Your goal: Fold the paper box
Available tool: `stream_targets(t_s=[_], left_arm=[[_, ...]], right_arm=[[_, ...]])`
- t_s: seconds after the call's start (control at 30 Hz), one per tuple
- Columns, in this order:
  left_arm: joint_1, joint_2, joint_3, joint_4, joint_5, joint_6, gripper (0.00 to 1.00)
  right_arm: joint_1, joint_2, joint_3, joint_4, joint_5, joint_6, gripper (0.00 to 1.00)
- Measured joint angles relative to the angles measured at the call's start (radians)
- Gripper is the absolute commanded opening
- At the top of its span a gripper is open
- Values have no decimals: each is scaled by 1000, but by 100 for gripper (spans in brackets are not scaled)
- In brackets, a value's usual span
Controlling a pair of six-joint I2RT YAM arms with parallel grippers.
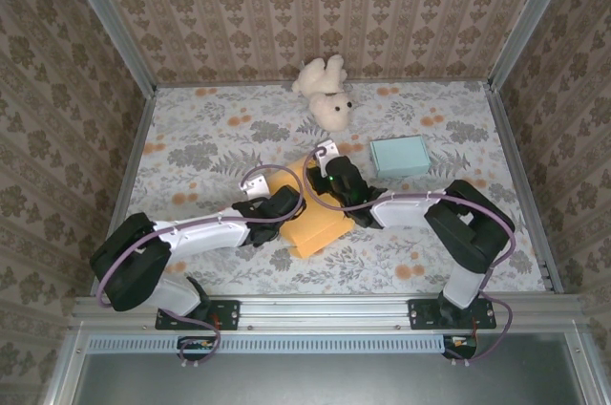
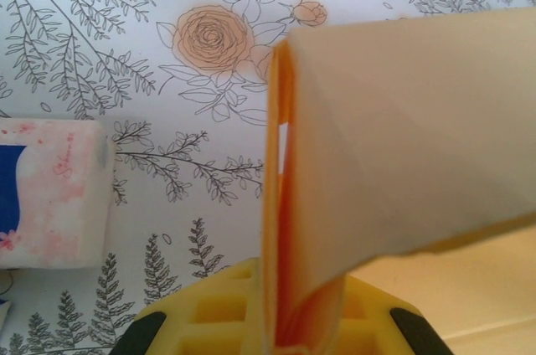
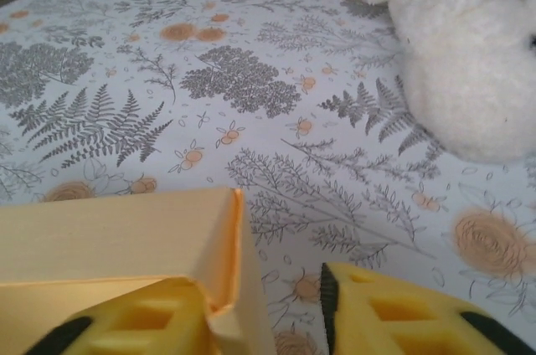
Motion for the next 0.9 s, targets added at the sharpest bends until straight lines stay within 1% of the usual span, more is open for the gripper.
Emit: stream_targets(t_s=[0.03, 0.17, 0.33, 0.4, 0.43, 0.47, 0.57, 0.6, 0.63, 0.73, 0.9], left_arm=[[0, 0, 2, 2, 0, 0, 0], [0, 0, 4, 13, 4, 6, 0], [0, 0, 4, 15, 8, 11, 0], [0, 0, 4, 16, 8, 12, 0], [0, 0, 4, 16, 8, 12, 0], [0, 0, 4, 17, 8, 12, 0], [1, 1, 4, 16, 3, 12, 0], [1, 2, 4, 16, 2, 15, 0], [2, 3, 4, 16, -1, 19, 0], [7, 11, 4, 23, -10, 40, 0], [31, 17, 4, 55, -20, 112, 0]], right_arm=[[0, 7, 7, -2, 10, -3, 30], [11, 35, 23, -4, 70, -26, 23], [66, 78, 42, 7, 241, -89, 22], [80, 83, 42, 21, 284, -105, 23], [85, 83, 40, 24, 296, -109, 25], [88, 83, 38, 31, 303, -111, 29], [90, 71, 8, 40, 296, -105, 44], [90, 58, -8, 37, 278, -97, 50], [89, 39, -29, 29, 257, -86, 54], [87, -44, -92, 13, 189, -48, 58], [86, -227, -137, -76, 103, 23, 61]])
